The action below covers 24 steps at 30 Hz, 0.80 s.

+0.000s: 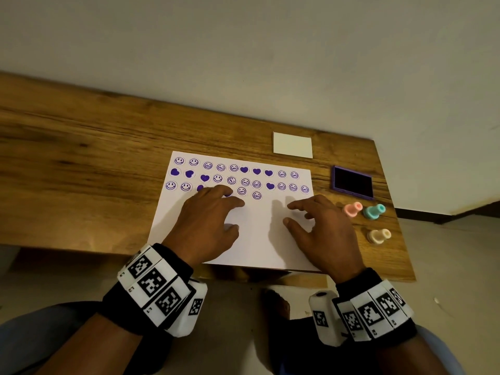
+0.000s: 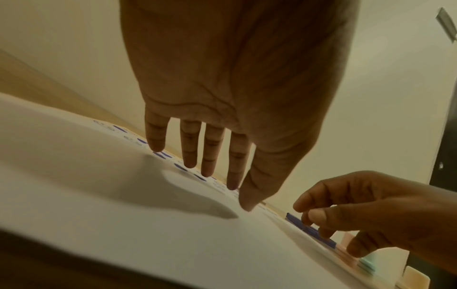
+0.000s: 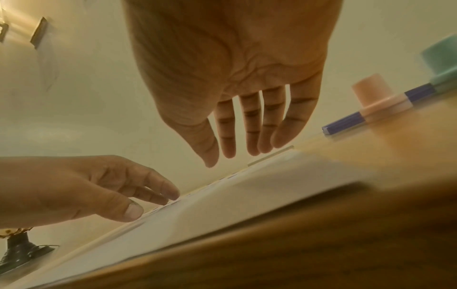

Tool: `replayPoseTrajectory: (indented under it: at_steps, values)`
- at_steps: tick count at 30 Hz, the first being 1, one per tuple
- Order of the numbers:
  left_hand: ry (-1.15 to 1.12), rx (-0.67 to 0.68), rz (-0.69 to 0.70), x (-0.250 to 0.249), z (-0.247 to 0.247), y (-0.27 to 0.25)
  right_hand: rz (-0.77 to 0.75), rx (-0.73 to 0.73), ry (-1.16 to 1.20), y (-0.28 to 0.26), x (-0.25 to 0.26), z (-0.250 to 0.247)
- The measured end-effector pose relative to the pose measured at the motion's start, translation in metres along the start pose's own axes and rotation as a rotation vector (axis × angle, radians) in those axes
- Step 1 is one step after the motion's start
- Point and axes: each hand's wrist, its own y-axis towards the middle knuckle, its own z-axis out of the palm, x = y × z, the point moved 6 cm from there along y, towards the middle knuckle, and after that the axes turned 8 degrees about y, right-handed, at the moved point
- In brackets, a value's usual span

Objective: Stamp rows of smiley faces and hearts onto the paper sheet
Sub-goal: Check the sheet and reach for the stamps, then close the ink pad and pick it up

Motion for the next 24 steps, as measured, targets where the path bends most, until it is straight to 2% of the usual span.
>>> replayPoseTrajectory:
  at_steps: [6, 14, 19, 24]
  values:
    - [-0.076, -0.055, 0.046, -0.011, 0.000, -0.001, 0.114, -0.042, 0.222, 0.003, -0.004, -0.010]
    - [-0.098, -0.021, 0.118, -0.032, 0.009, -0.001, 0.167, -0.087, 0.153, 0.002, -0.002, -0.022]
    - [-0.108, 0.030, 0.189, -0.052, 0.015, -0.005, 0.268, -0.228, 0.163, -0.002, -0.022, -0.052]
    - [-0.016, 0.077, 0.219, -0.062, 0.022, -0.002, 0.320, -0.238, 0.124, -0.003, -0.029, -0.063]
